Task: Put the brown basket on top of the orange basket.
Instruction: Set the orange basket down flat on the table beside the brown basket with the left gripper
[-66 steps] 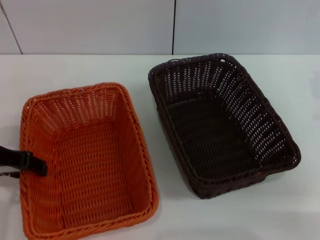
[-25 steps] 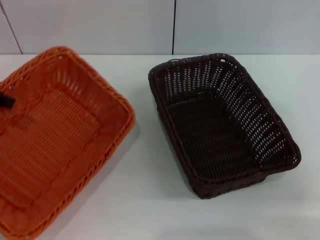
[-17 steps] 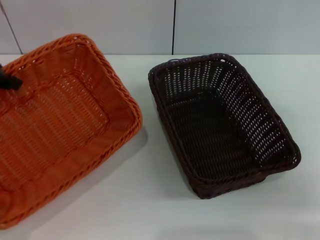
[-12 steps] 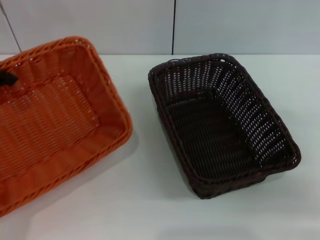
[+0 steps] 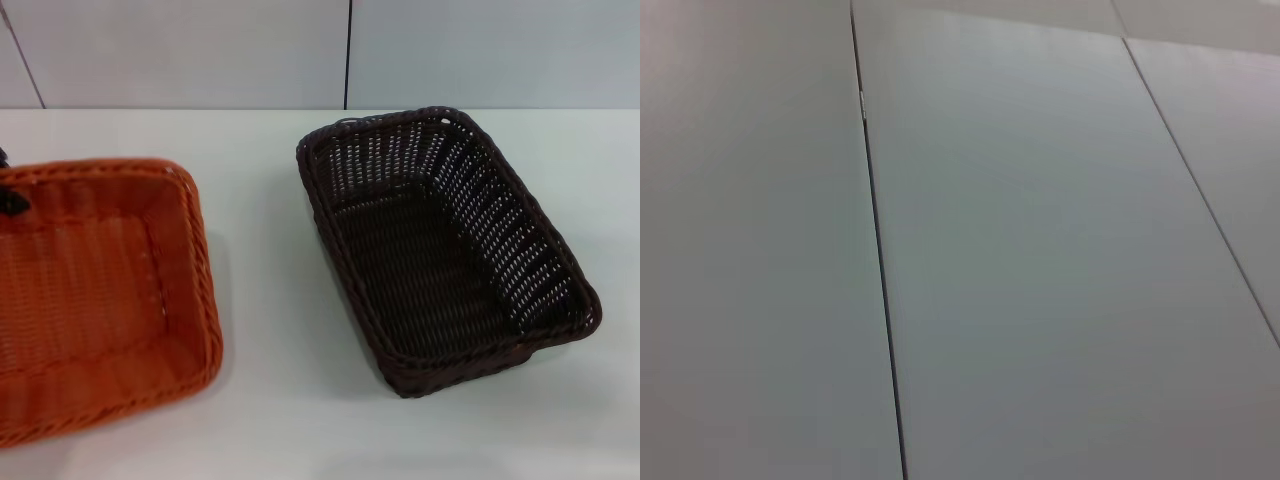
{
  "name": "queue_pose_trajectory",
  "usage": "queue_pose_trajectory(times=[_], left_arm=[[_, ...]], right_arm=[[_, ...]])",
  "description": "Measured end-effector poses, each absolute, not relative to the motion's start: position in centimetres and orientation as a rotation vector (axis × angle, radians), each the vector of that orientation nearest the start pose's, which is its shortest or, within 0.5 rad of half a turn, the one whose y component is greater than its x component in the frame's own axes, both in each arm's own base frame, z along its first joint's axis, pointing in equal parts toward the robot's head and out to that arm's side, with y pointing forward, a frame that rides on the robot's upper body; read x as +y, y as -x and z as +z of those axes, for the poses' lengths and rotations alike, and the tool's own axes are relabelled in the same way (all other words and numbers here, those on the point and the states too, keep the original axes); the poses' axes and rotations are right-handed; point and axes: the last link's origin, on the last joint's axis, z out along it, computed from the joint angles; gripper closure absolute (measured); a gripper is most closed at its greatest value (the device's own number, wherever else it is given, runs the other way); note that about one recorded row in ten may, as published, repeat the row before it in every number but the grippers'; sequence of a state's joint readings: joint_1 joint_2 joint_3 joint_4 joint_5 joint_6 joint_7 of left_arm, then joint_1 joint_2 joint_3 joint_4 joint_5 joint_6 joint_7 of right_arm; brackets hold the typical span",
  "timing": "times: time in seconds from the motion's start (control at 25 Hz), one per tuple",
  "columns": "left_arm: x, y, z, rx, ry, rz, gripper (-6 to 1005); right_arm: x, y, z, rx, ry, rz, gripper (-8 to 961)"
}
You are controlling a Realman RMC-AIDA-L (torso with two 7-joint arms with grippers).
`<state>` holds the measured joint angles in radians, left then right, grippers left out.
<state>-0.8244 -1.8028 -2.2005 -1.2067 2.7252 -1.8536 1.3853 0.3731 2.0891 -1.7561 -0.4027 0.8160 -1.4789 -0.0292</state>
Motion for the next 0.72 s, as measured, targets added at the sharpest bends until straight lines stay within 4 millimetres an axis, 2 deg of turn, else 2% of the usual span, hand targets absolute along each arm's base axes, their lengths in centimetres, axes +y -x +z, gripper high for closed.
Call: queue_pose_trajectory(times=[0.16, 0.28, 0.36, 0.4, 0.44, 0.52, 0.6, 0.72], left_arm=[[39.8, 19.0, 15.5, -0.15, 2.769, 0.808, 840], [40.1, 17.2, 14.4, -0.05, 2.821, 0.809, 841], [40.1, 17.2, 14.4, -0.05, 2.821, 0.809, 841], [40.1, 16.7, 13.9, -0.023, 2.836, 0.812, 841], [40.3, 15.7, 12.5, 0.029, 2.863, 0.825, 842], [40.3, 15.5, 12.3, 0.035, 2.865, 0.825, 843], [40.8, 14.3, 11.0, 0.063, 2.885, 0.822, 844], [41.3, 13.5, 10.6, 0.077, 2.884, 0.811, 845]], right_arm=[[32.6, -30.2, 9.1, 0.271, 0.918, 0.919, 243], [32.6, -30.0, 9.1, 0.27, 0.917, 0.933, 243], [32.5, -29.8, 9.1, 0.269, 0.918, 0.943, 243], [32.5, -29.8, 9.1, 0.269, 0.918, 0.945, 243], [32.4, -29.7, 9.0, 0.269, 0.917, 0.946, 243], [32.4, -29.7, 9.0, 0.266, 0.919, 0.941, 243], [32.5, -29.6, 8.9, 0.25, 0.929, 0.92, 243], [32.6, -29.0, 8.5, 0.208, 0.954, 0.866, 243]])
